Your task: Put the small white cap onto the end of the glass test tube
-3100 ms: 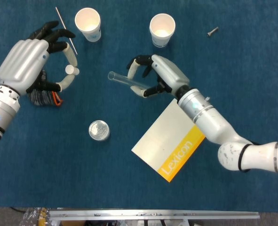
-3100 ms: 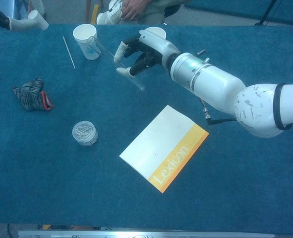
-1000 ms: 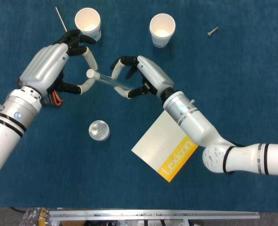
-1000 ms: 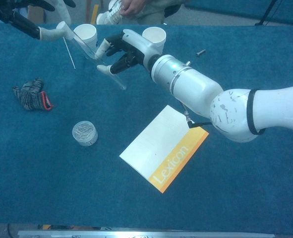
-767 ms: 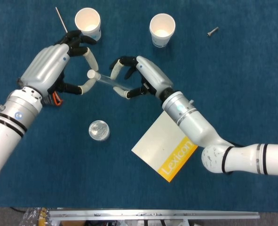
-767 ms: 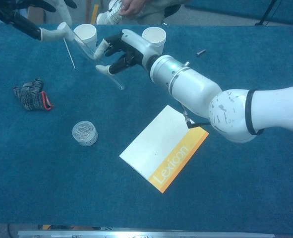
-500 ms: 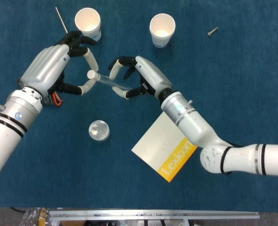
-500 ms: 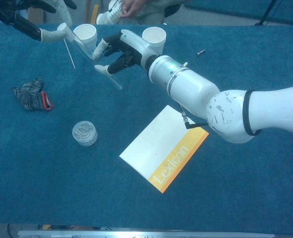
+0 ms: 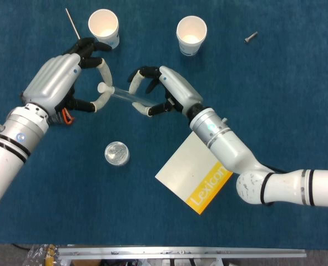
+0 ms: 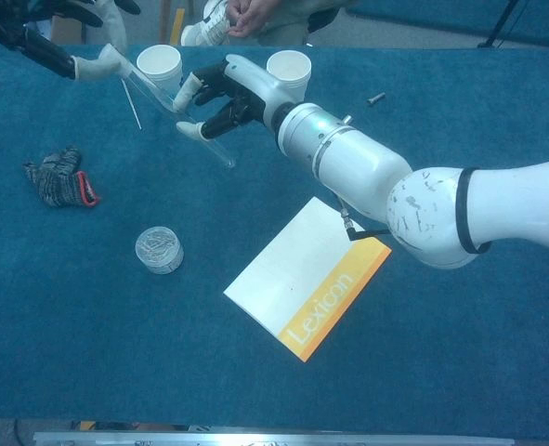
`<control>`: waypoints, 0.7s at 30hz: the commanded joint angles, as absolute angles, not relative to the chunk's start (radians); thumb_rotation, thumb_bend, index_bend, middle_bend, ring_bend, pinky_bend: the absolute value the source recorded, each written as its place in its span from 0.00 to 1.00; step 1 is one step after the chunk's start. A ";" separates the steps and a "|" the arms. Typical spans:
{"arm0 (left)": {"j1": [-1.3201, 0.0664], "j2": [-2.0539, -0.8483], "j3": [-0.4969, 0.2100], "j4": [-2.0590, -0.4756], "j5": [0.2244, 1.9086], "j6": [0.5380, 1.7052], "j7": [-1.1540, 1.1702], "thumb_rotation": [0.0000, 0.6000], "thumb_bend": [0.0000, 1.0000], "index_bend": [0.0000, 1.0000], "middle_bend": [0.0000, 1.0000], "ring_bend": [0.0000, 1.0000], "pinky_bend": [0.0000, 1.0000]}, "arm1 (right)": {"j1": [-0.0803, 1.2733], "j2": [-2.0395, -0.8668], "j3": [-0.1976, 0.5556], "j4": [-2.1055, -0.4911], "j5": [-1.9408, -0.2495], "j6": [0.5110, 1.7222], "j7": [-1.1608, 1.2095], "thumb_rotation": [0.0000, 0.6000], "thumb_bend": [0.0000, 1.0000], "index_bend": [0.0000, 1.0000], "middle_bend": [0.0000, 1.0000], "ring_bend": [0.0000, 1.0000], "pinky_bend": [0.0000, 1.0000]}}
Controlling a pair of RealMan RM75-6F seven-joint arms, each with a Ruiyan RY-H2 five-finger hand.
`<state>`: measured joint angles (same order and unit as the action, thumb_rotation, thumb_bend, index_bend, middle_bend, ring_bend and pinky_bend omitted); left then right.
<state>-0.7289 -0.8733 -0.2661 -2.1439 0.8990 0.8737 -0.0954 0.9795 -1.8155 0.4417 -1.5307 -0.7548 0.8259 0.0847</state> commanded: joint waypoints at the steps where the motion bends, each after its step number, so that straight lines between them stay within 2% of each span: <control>1: -0.726 -0.867 -0.265 -2.142 0.911 0.871 -0.098 1.00 0.34 0.35 0.08 0.00 0.00 | 0.978 -1.811 0.440 -1.533 -0.755 0.825 0.082 1.00 0.29 0.64 0.35 0.21 0.38; 5: -0.720 -0.851 -0.265 -2.140 0.936 0.870 -0.096 1.00 0.34 0.24 0.03 0.00 0.00 | 0.977 -1.799 0.433 -1.534 -0.754 0.823 0.070 1.00 0.29 0.64 0.35 0.21 0.38; 9: -0.711 -0.833 -0.260 -2.137 0.959 0.875 -0.087 1.00 0.34 0.19 0.02 0.00 0.00 | 0.974 -1.777 0.421 -1.538 -0.752 0.818 0.051 1.00 0.29 0.64 0.35 0.21 0.38; 21: -0.612 -0.796 -0.198 -2.050 1.094 0.982 -0.034 0.99 0.34 0.18 0.01 0.00 0.00 | 0.975 -1.627 0.346 -1.581 -0.726 0.800 -0.092 1.00 0.29 0.64 0.35 0.21 0.38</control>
